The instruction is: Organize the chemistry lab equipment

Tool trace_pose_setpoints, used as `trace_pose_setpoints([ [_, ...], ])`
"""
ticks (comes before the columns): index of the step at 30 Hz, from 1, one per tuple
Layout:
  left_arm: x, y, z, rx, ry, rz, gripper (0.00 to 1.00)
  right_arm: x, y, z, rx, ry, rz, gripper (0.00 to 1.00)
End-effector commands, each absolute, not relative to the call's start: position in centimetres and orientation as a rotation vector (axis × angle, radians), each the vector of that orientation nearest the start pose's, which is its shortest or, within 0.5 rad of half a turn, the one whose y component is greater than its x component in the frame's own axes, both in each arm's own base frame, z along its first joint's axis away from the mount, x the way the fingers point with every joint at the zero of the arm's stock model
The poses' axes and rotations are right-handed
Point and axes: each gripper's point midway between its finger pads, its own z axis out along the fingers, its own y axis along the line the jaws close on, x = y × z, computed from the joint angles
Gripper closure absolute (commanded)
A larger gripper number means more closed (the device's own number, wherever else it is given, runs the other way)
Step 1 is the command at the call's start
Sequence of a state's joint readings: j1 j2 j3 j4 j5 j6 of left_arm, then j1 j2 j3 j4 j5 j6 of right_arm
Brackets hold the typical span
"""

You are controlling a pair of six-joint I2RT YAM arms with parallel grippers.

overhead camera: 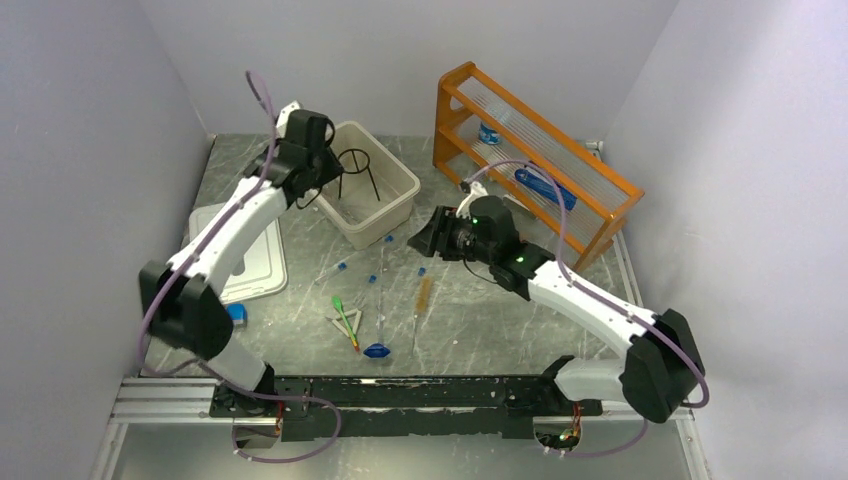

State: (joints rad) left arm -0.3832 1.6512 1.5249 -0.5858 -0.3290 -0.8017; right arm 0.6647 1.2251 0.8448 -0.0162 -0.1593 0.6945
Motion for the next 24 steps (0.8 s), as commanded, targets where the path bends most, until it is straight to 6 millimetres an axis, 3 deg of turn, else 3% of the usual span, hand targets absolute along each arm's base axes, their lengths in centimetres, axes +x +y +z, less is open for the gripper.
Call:
trace_pose_setpoints([
  [1,41.0,-15.5,27.1,-0.349,2.063,-0.396,0.61,26.5,29.4,16.4,-0.121,2.248,0.938,0.39],
  [7,36.0,-15.1,30.4,-0.176,1.929,-0.509,0.42,23.6,33.1,11.9,-0.240,2.386,0.875,0.35],
  [11,33.4,-14.5,31.1,-0.125,1.885,-0.536,0.23,22.0,35.5,9.7,-0.262,2.463,0.900,0.29],
  [15,31.8,-13.4,31.2,-0.130,1.860,-0.520,0.12,21.3,36.8,8.0,-0.216,2.516,0.889,0.29],
  [24,29.1,-12.4,30.4,-0.113,1.898,-0.501,0.06,20.1,38.5,3.6,-0.138,2.666,0.752,0.37],
])
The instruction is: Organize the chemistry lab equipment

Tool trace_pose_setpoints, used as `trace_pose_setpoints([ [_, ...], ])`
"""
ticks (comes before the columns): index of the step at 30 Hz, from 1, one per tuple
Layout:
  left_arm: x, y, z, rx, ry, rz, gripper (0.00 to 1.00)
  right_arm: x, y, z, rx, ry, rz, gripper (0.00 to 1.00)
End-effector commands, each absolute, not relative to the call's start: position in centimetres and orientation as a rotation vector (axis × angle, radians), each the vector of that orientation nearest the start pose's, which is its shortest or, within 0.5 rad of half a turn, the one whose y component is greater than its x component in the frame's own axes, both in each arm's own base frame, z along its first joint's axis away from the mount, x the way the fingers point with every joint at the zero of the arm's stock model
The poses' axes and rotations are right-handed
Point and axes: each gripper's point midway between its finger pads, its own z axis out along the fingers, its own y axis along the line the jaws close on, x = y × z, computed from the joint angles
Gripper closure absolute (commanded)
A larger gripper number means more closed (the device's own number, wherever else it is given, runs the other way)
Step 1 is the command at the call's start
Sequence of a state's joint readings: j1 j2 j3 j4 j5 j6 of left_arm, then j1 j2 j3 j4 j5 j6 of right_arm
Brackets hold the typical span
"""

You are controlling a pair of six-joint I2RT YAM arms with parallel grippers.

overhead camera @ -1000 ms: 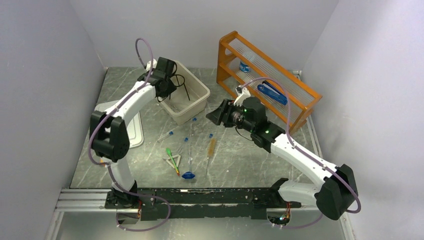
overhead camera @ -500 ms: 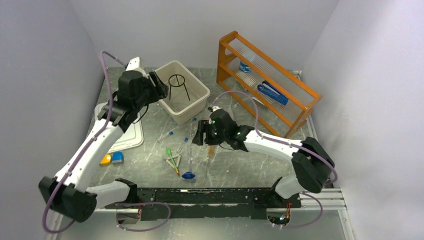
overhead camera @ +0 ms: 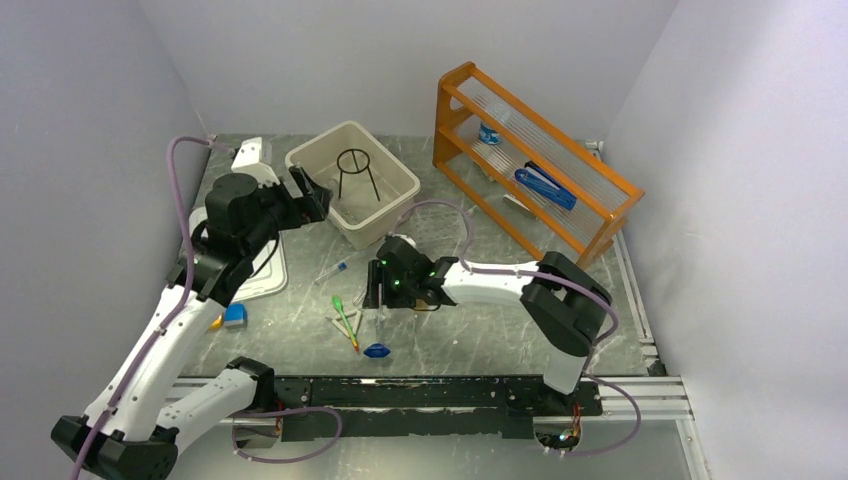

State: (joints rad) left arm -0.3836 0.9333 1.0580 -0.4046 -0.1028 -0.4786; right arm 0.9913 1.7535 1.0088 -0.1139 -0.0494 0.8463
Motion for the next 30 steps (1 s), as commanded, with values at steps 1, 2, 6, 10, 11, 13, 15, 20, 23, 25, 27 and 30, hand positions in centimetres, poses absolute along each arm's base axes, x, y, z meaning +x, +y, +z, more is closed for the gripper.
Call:
trace_pose_setpoints([
  [1,28.9,-12.2,30.4,-0.118,1.899,-0.496,0.07,20.1,38.6,3.4,-0.134,2.670,0.751,0.38],
  [2,28.7,-12.0,30.3,-0.124,1.902,-0.492,0.07,20.0,38.7,3.2,-0.133,2.673,0.750,0.39],
  [6,28.2,-11.7,30.0,-0.137,1.907,-0.490,0.07,20.1,38.6,2.5,-0.129,2.680,0.699,0.45],
  [10,28.1,-11.6,29.9,-0.148,1.910,-0.484,0.07,20.7,38.0,1.9,-0.123,2.650,0.575,0.51],
  [11,28.1,-11.5,29.9,-0.148,1.913,-0.481,0.07,20.8,37.9,1.8,-0.123,2.637,0.549,0.52],
  [13,28.1,-11.4,29.8,-0.151,1.920,-0.473,0.07,20.9,37.9,1.6,-0.129,2.636,0.531,0.54],
  [15,28.2,-11.4,29.7,-0.147,1.923,-0.469,0.07,20.9,37.7,1.2,-0.121,2.641,0.510,0.57],
  [20,28.3,-11.6,29.3,-0.153,1.930,-0.478,0.07,20.7,38.1,0.9,-0.128,2.649,0.532,0.68],
  [23,28.4,-11.8,29.0,-0.176,1.940,-0.495,0.07,20.8,38.5,1.4,-0.118,2.634,0.568,0.75],
  [25,28.5,-12.0,28.7,-0.183,1.949,-0.507,0.07,21.1,38.5,2.1,-0.102,2.608,0.585,0.78],
  [27,28.5,-12.2,28.3,-0.189,1.959,-0.514,0.07,21.5,38.4,3.2,-0.083,2.570,0.610,0.80],
  [30,28.3,-12.5,27.5,-0.186,1.977,-0.532,0.06,22.1,37.8,5.2,-0.048,2.498,0.662,0.82],
])
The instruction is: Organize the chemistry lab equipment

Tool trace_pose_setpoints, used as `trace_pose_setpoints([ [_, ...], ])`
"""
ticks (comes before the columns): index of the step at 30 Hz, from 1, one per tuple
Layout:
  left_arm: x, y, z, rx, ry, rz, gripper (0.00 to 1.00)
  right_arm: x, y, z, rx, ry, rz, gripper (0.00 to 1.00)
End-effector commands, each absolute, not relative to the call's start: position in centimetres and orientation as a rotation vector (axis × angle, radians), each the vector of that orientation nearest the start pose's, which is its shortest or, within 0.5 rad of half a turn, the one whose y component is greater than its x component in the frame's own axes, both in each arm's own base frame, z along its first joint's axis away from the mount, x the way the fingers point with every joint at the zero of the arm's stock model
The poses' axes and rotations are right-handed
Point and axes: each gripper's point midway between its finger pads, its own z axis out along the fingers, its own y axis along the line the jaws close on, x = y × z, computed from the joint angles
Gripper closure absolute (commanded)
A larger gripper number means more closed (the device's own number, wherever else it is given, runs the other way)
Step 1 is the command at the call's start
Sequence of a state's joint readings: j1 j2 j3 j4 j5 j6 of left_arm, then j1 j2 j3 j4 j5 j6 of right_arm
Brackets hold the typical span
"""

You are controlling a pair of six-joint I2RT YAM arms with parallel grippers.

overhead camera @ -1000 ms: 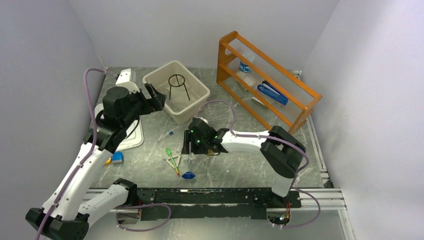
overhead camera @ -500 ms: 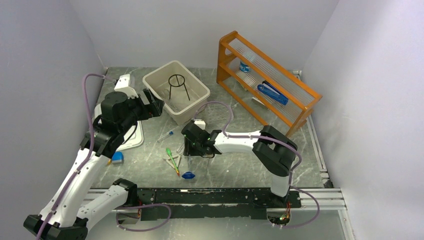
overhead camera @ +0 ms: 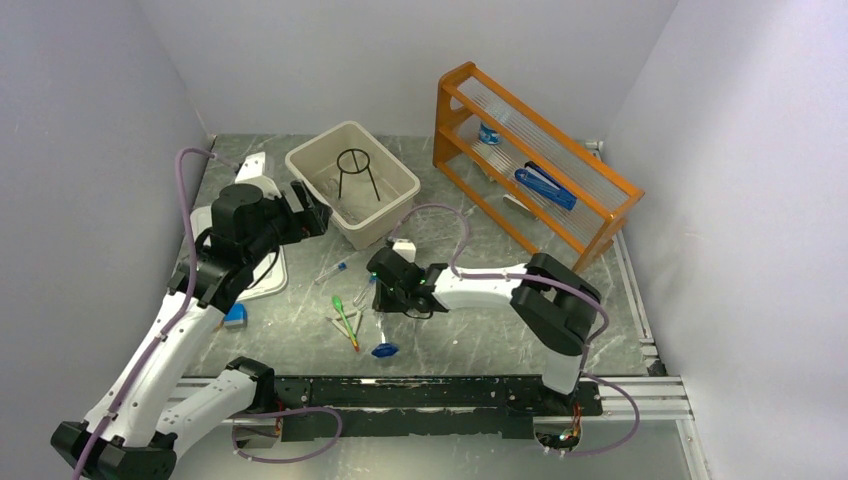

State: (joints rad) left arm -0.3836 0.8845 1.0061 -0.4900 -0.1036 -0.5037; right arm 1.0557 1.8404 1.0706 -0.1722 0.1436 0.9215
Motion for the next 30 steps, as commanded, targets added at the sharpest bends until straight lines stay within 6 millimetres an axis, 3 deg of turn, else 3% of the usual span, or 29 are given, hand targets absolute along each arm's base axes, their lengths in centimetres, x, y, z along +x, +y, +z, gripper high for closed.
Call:
trace_pose_setpoints([
  [1,28.2,-12.7,27.2,-0.181,1.984,-0.545,0.05,22.3,37.6,6.0,-0.038,2.470,0.681,0.82],
  [6,27.5,-15.0,26.5,-0.102,1.981,-0.690,0.03,23.4,36.0,11.6,0.023,2.296,0.785,0.82],
  [10,26.2,-18.2,26.5,0.052,1.957,-0.891,0.04,24.6,34.3,16.8,0.060,2.137,0.872,0.82],
  [18,23.2,-23.2,28.0,0.324,1.864,-1.275,0.08,25.7,31.6,27.6,0.045,1.836,1.021,0.82],
  [22,21.7,-24.9,28.9,0.418,1.810,-1.429,0.09,25.5,31.4,30.8,0.017,1.759,1.098,0.82],
  [26,20.3,-26.9,29.7,0.509,1.768,-1.498,0.12,25.0,31.9,32.5,-0.016,1.721,1.173,0.82],
  [30,20.5,-27.9,29.3,0.535,1.813,-1.459,0.25,24.5,32.3,34.0,-0.042,1.683,1.261,0.83],
])
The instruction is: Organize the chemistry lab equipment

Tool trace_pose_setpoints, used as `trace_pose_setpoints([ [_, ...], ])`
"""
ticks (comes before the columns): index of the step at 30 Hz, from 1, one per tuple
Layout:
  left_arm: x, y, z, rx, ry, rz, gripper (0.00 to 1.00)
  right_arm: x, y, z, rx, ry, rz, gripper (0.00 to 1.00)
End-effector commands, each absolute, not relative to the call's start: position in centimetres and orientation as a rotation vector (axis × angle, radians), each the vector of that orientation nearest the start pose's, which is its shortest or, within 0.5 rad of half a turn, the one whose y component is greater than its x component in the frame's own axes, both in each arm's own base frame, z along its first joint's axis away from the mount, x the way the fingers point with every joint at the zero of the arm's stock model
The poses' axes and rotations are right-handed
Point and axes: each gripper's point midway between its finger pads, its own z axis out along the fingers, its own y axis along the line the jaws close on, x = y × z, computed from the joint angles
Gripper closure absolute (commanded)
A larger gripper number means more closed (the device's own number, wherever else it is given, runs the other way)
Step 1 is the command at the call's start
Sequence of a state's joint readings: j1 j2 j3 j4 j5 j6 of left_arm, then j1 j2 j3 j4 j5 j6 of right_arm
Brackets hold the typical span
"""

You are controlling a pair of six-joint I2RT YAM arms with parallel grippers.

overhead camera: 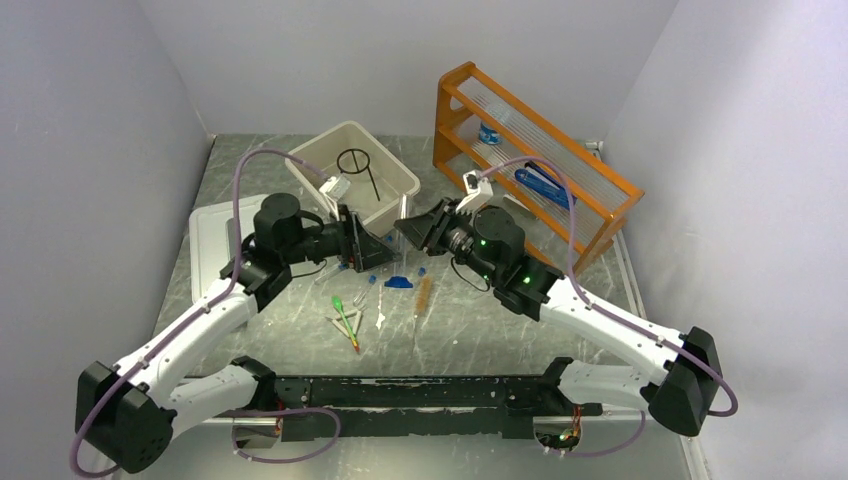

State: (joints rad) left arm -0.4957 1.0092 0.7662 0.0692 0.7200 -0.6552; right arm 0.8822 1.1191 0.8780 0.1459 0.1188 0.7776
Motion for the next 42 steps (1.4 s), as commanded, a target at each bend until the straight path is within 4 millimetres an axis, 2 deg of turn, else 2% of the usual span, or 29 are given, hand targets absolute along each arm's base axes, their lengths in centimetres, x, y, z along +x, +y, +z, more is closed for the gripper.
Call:
trace_pose_setpoints([
  [1,20.5,-27.9,29.5,0.536,1.808,-1.463,0.28,24.5,32.3,34.2,-0.047,1.676,1.275,0.83],
  [6,20.4,-28.3,29.7,0.507,1.810,-1.516,0.43,24.4,32.3,34.7,-0.074,1.660,1.329,0.83],
  [9,20.0,-28.8,30.2,0.484,1.805,-1.578,0.48,24.4,32.5,34.7,-0.084,1.658,1.337,0.83],
  [15,20.0,-29.2,30.8,0.447,1.801,-1.623,0.47,24.4,32.3,35.1,-0.087,1.630,1.345,0.83],
  [18,20.1,-29.5,30.8,0.453,1.810,-1.632,0.50,24.5,32.4,35.2,-0.094,1.625,1.352,0.83],
  [22,20.3,-29.7,30.7,0.458,1.811,-1.631,0.66,24.9,32.3,35.1,-0.087,1.626,1.338,0.82],
  [27,21.1,-29.7,30.1,0.448,1.847,-1.572,0.78,25.3,32.2,34.8,-0.085,1.637,1.317,0.79],
  [30,21.9,-29.8,30.0,0.434,1.859,-1.543,0.87,25.8,31.9,34.7,-0.062,1.650,1.290,0.66],
  [33,23.1,-29.9,29.9,0.404,1.876,-1.490,0.95,26.7,31.4,34.9,-0.033,1.671,1.239,0.46],
  [36,25.6,-29.2,29.2,0.297,1.926,-1.349,0.95,28.0,30.2,34.7,0.027,1.701,1.142,0.32],
  [40,30.2,-26.6,26.9,0.065,2.035,-1.060,0.95,29.0,28.1,34.2,0.078,1.729,1.011,0.29],
  [42,33.0,-24.1,25.8,-0.102,2.069,-0.895,0.95,29.2,27.2,34.2,0.088,1.730,0.965,0.29],
])
